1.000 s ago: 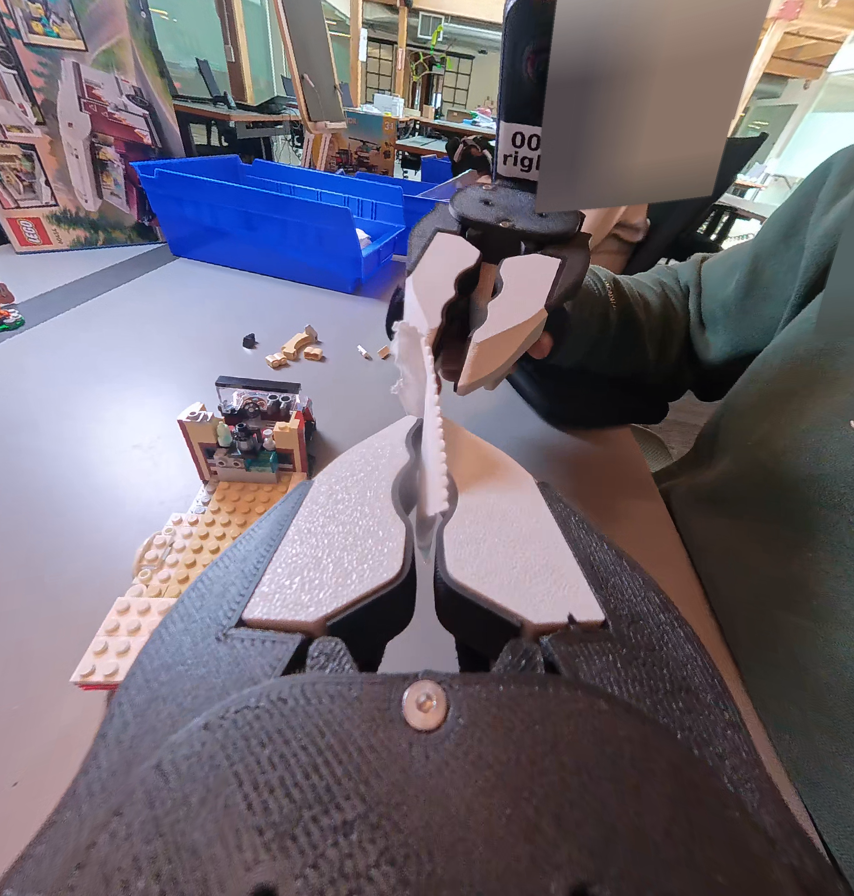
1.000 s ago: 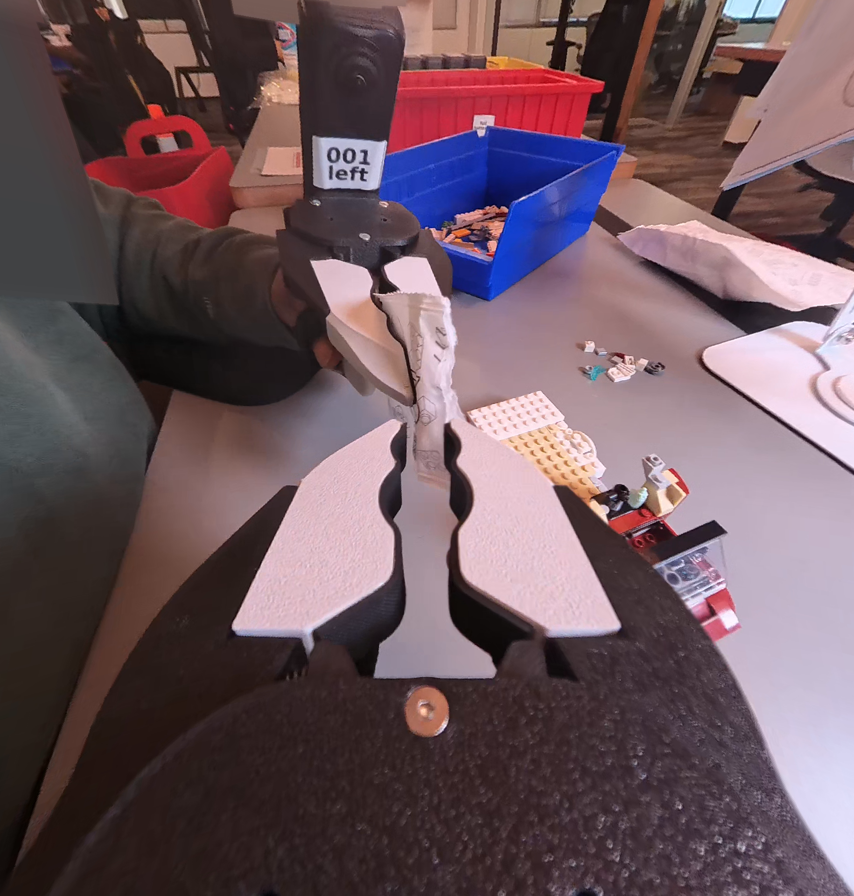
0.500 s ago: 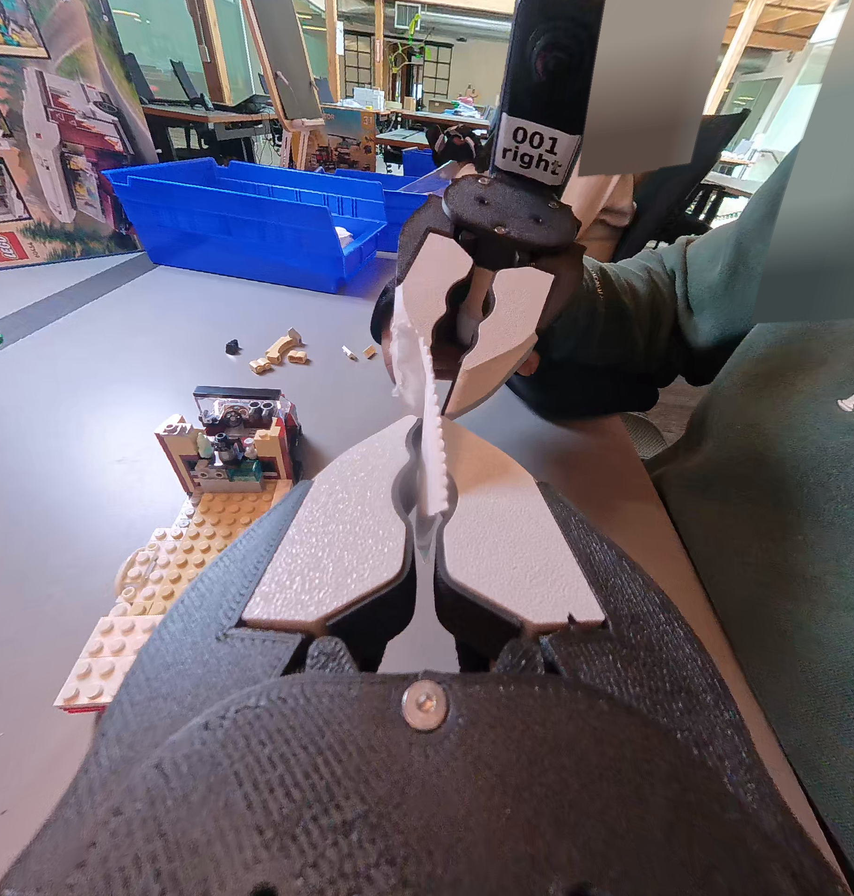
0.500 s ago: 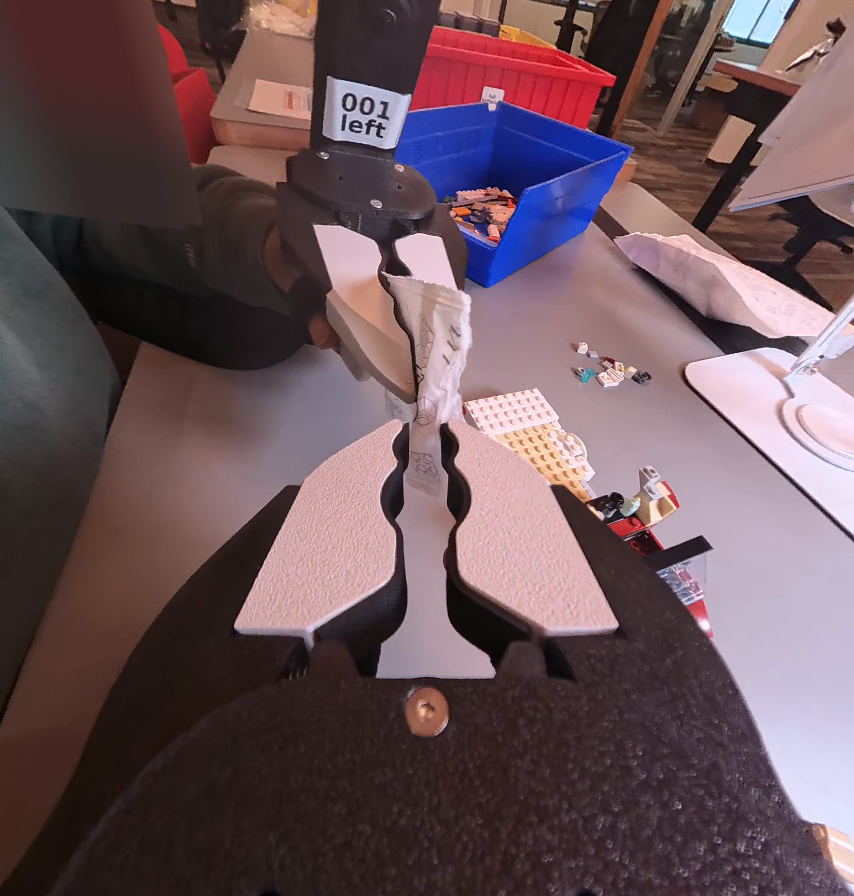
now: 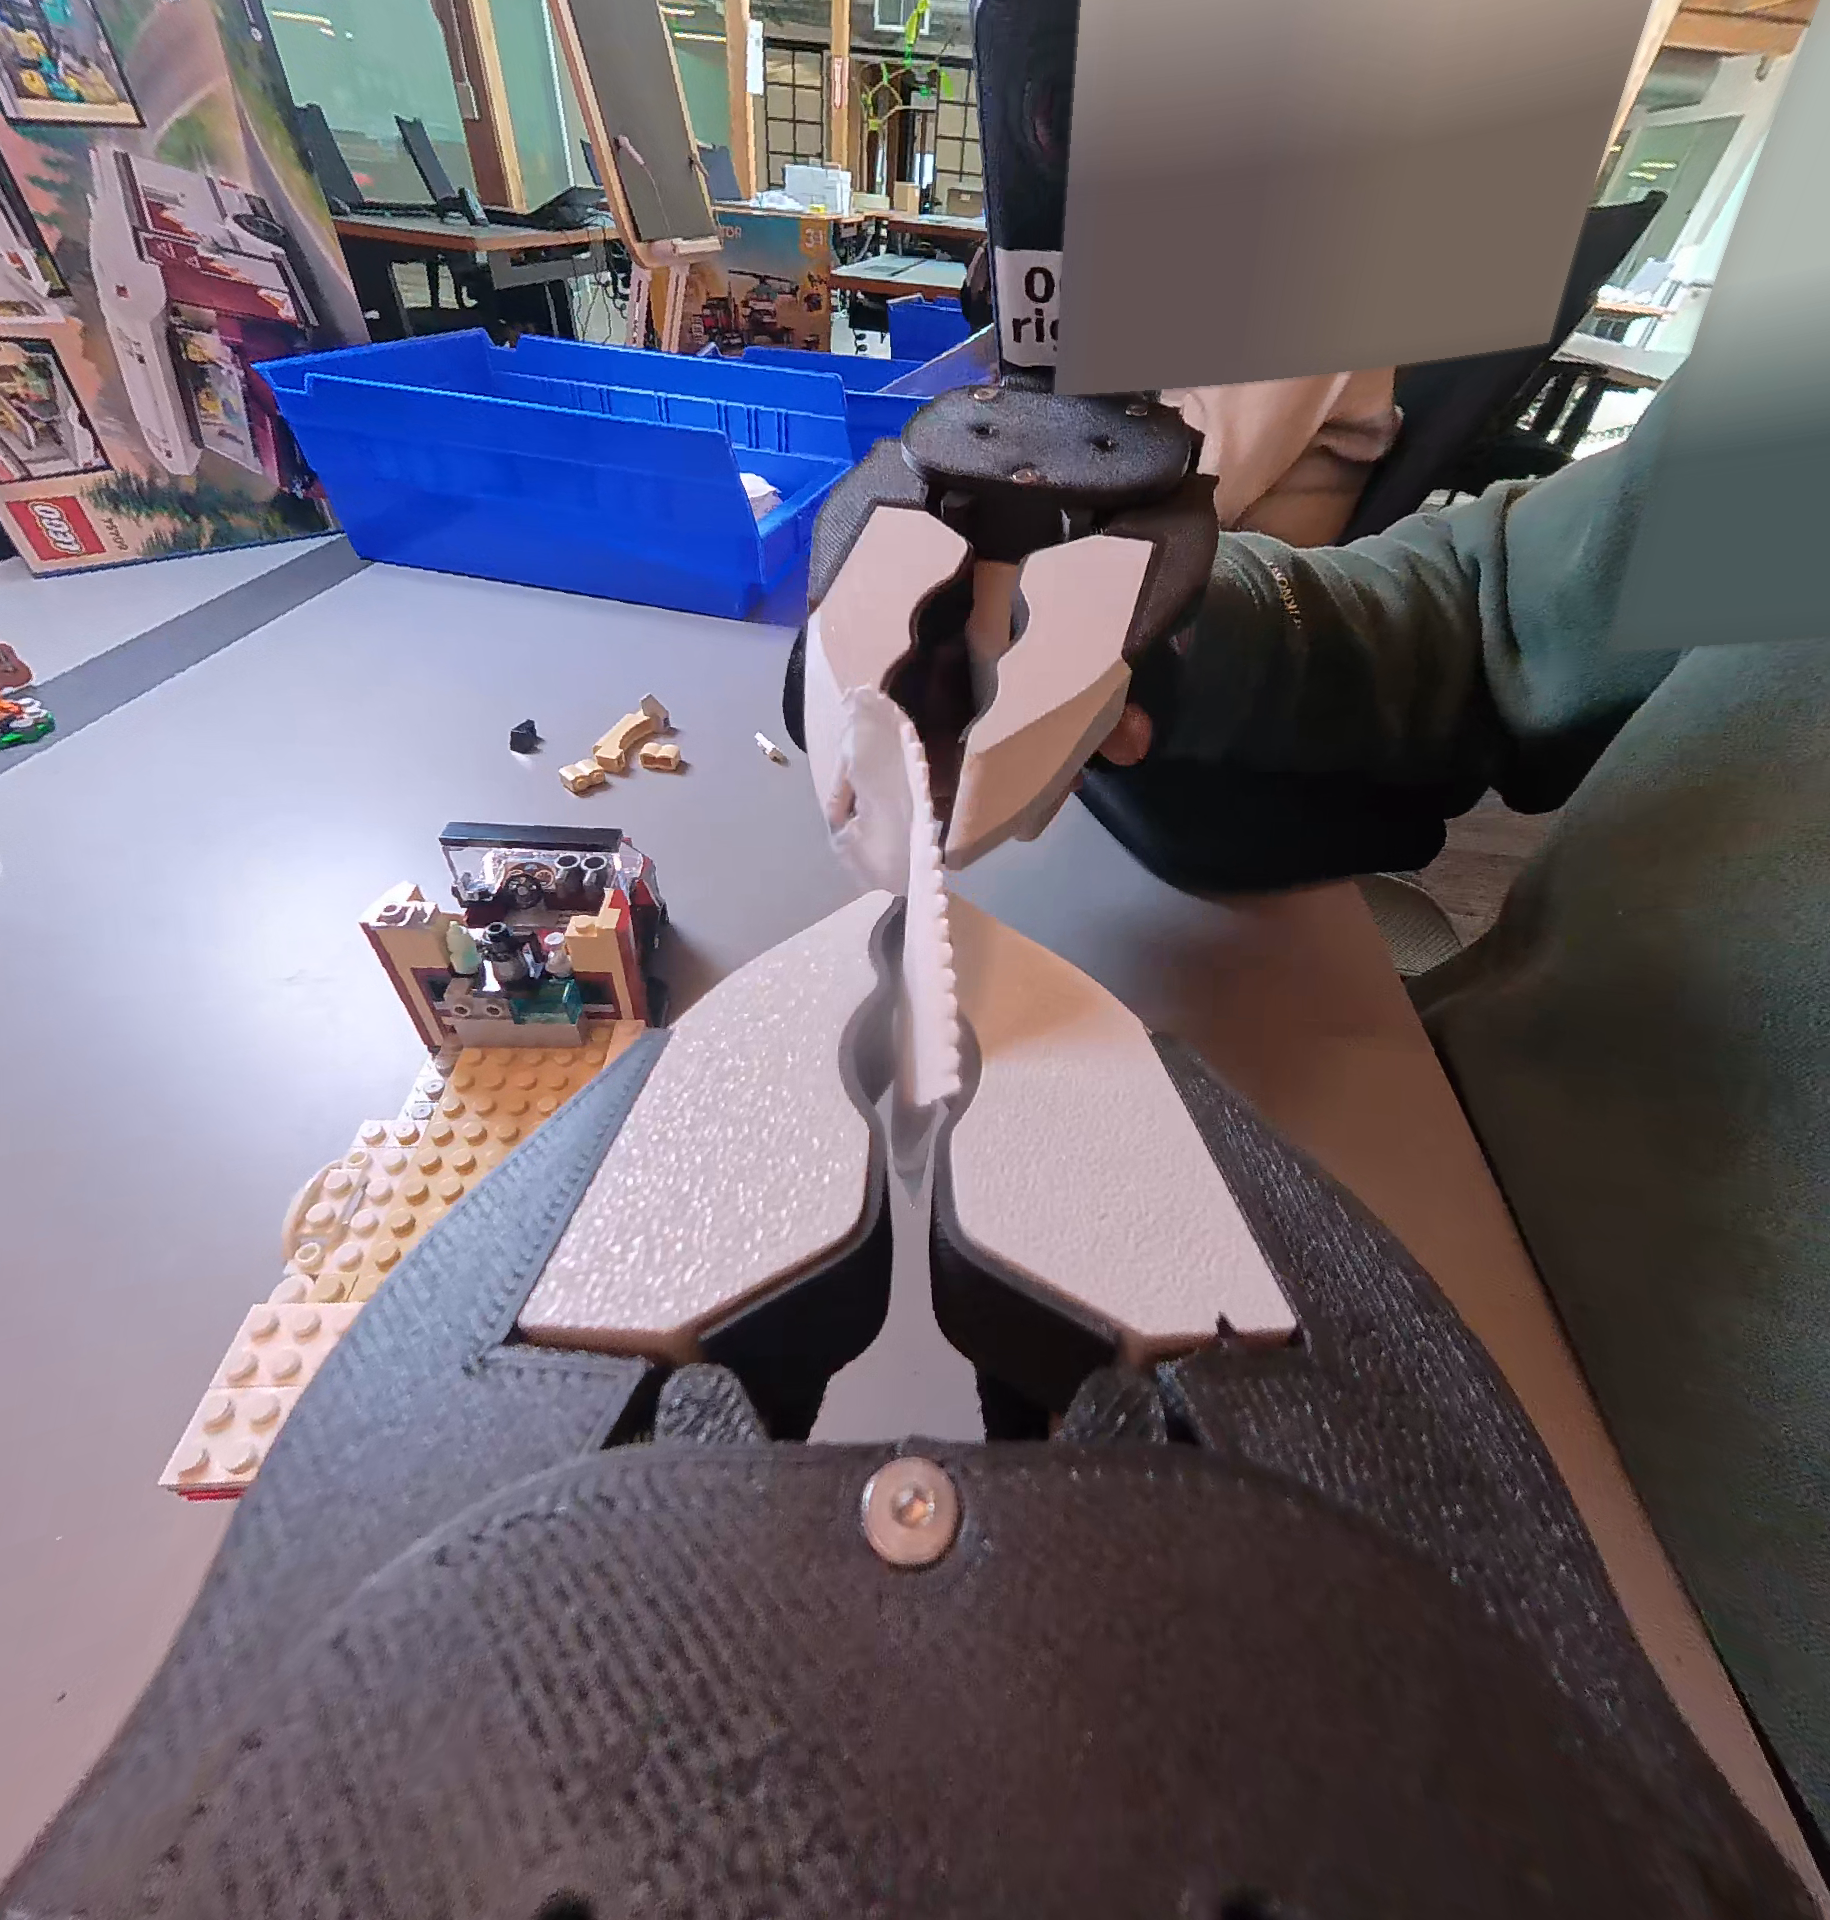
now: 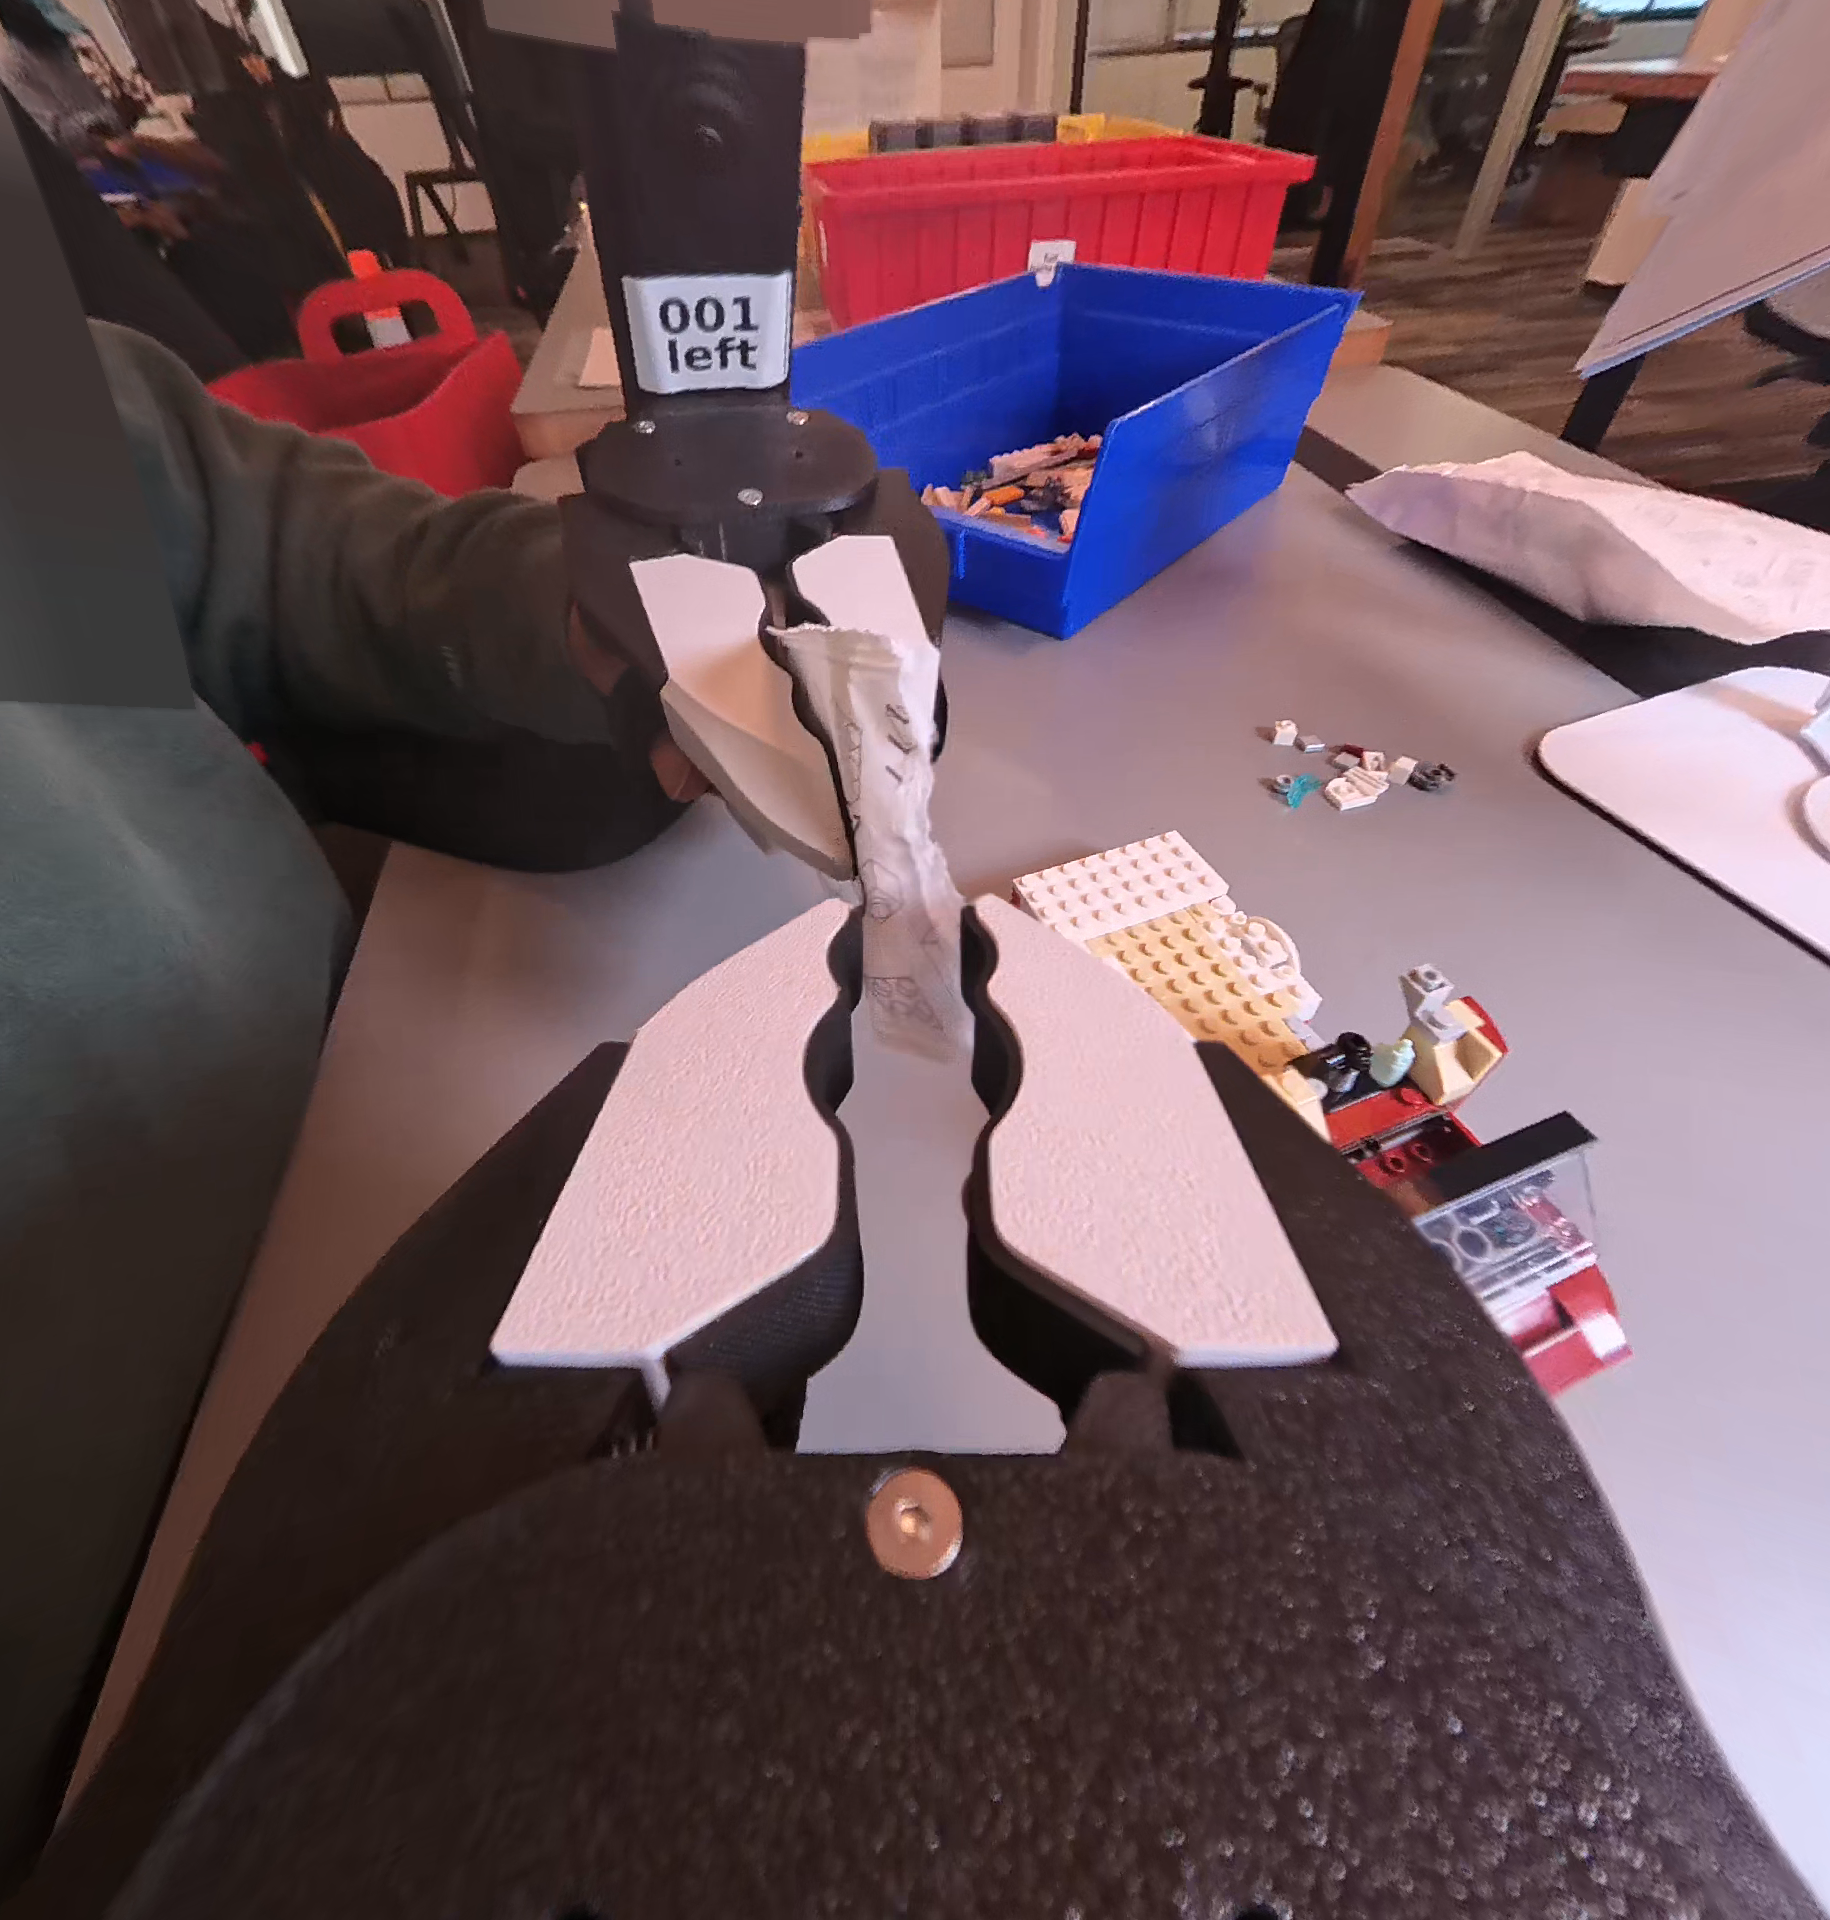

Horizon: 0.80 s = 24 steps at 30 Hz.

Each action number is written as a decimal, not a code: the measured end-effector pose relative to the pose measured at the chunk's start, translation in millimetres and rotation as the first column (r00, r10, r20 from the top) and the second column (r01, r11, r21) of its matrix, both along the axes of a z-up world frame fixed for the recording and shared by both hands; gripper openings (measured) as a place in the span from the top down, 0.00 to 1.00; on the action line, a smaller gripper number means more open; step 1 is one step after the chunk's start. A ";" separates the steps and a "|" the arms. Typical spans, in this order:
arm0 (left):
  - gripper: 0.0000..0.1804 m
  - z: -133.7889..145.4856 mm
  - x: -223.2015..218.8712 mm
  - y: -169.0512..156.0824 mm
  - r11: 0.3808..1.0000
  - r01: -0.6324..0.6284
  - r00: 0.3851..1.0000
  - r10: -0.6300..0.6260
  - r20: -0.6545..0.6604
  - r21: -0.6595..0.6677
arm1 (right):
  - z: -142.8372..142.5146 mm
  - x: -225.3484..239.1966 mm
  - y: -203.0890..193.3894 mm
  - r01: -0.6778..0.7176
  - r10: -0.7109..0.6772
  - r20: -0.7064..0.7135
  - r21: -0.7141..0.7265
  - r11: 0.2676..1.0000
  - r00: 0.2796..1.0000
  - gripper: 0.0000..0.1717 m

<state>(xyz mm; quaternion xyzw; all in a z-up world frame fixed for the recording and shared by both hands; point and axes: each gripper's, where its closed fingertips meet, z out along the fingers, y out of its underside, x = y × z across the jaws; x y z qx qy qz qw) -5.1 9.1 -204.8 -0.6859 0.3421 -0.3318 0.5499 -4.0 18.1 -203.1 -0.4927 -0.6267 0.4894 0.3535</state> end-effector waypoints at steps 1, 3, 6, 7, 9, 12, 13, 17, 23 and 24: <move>0.99 0.3 0.2 -0.4 1.000 0.003 1.000 -0.003 -0.001 0.003 | 1.9 0.3 1.7 0.008 -0.008 -0.008 0.003 1.000 1.000 0.89; 0.99 0.1 1.2 -1.1 1.000 0.009 1.000 -0.009 0.001 0.004 | 1.6 1.1 -0.2 -0.001 0.001 -0.005 0.013 1.000 1.000 0.89; 0.99 -1.7 1.5 -0.6 1.000 0.007 1.000 -0.007 -0.005 -0.002 | -1.1 0.3 -5.6 -0.014 0.014 -0.001 0.050 0.999 1.000 0.90; 0.99 -1.8 1.5 -0.7 1.000 0.008 1.000 -0.008 -0.004 -0.005 | -0.7 0.0 -5.8 -0.010 0.010 -0.007 0.070 0.998 1.000 0.90; 0.99 -1.8 1.7 -0.8 1.000 0.009 1.000 -0.009 -0.005 -0.004 | 1.1 0.3 -6.8 -0.012 0.013 -0.016 0.085 0.996 1.000 0.90; 0.99 -1.9 4.8 -3.7 1.000 0.030 1.000 -0.030 -0.007 0.002 | -0.1 0.9 -7.0 -0.023 0.024 -0.010 0.068 0.997 1.000 0.90; 0.99 -1.7 6.1 -4.9 0.999 0.039 0.999 -0.039 -0.008 0.006 | -0.6 1.4 -7.9 -0.034 0.034 -0.006 0.055 0.998 0.999 0.90; 0.99 -0.7 11.3 -11.3 0.996 0.082 0.997 -0.082 -0.013 0.023 | -1.8 5.2 -17.6 -0.124 0.124 0.002 -0.033 0.992 0.992 0.90; 0.99 -1.2 10.6 -11.3 0.997 0.080 0.997 -0.079 -0.020 0.014 | 3.3 11.5 -20.1 -0.208 0.206 -0.033 -0.152 0.966 0.978 0.99; 0.99 -2.3 10.4 -10.7 0.997 0.075 0.997 -0.075 -0.026 0.014 | 1.1 9.8 -18.7 -0.193 0.192 -0.022 -0.137 0.972 0.981 0.98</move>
